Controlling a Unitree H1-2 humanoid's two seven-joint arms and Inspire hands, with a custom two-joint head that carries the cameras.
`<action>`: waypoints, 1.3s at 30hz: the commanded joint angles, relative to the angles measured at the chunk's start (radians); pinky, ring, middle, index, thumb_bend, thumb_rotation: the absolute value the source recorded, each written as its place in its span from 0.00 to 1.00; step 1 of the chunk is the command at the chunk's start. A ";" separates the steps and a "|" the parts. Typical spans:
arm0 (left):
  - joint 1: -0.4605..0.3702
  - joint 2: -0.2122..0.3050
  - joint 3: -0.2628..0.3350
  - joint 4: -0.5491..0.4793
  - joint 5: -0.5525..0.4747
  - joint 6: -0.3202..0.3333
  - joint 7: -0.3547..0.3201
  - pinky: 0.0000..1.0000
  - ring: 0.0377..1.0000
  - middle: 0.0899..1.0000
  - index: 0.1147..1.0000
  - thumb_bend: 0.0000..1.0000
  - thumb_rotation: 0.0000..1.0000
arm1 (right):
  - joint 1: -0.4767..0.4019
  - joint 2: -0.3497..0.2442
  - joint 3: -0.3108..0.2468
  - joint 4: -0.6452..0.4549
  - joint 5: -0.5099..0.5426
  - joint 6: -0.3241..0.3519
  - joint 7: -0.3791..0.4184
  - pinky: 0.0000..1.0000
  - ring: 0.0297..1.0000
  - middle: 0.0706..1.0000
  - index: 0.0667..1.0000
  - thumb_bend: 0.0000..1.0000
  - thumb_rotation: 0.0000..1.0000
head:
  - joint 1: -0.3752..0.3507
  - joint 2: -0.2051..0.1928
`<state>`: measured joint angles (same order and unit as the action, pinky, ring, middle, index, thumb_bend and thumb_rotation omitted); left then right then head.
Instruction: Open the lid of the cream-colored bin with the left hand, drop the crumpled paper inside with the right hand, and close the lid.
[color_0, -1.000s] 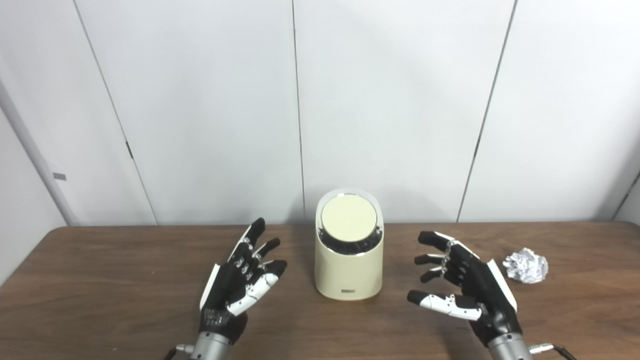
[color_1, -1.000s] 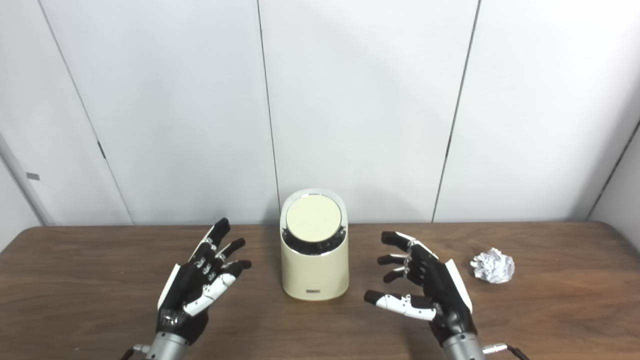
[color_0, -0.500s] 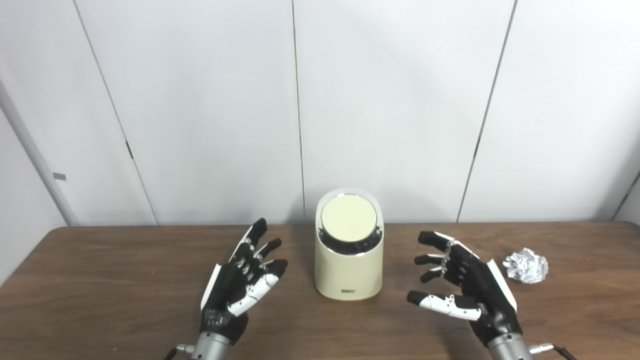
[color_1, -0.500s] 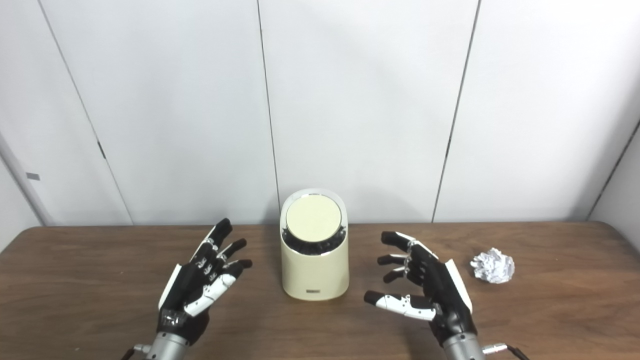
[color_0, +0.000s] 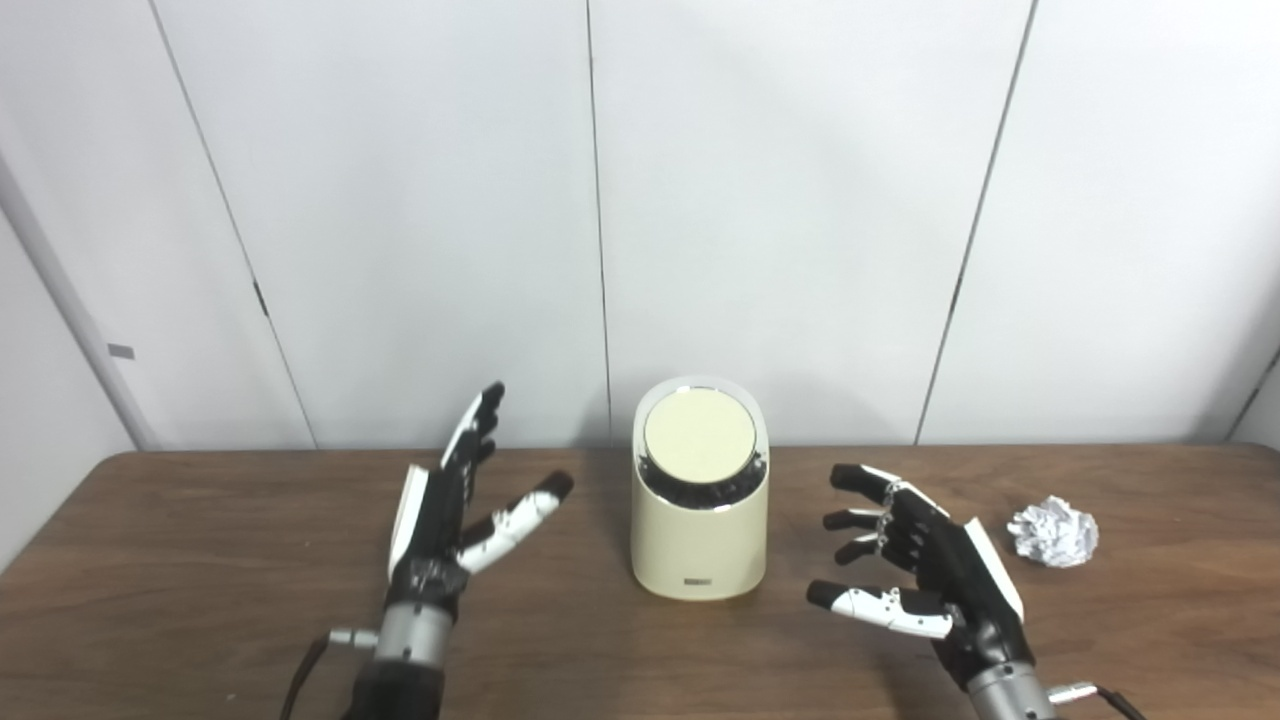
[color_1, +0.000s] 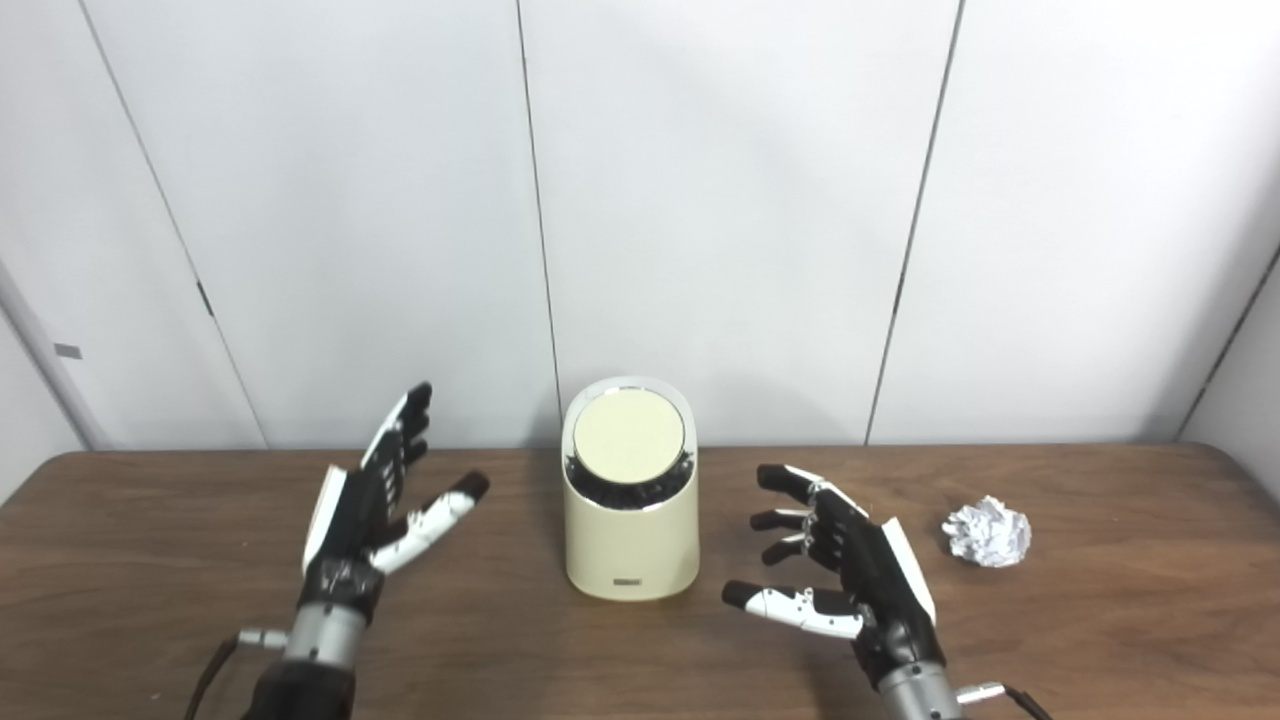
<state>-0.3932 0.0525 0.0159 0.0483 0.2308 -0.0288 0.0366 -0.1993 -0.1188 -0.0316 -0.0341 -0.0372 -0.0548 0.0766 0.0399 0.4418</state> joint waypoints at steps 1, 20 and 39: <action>-0.087 0.015 -0.012 -0.026 0.019 0.011 0.004 0.94 0.99 0.99 1.00 0.80 0.40 | -0.036 0.004 -0.002 -0.026 0.003 -0.042 -0.014 0.50 0.66 0.79 0.73 0.73 0.11 | -0.001 -0.002; -0.269 0.054 -0.144 0.078 0.170 0.075 0.003 0.90 1.00 1.00 1.00 0.90 0.38 | -0.038 0.012 0.007 -0.026 -0.019 -0.058 -0.033 0.50 0.65 0.79 0.73 0.72 0.12 | -0.019 -0.004; -0.277 0.047 -0.266 0.141 0.420 0.135 0.054 0.80 1.00 1.00 1.00 0.97 0.40 | -0.040 0.022 0.014 -0.032 -0.021 -0.060 -0.040 0.49 0.64 0.80 0.74 0.72 0.15 | -0.036 -0.001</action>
<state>-0.6163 0.1017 -0.2464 0.2103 0.6238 0.1082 0.0613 -0.2028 -0.1007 -0.0173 -0.0332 -0.0650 -0.0699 0.0448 0.0031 0.4403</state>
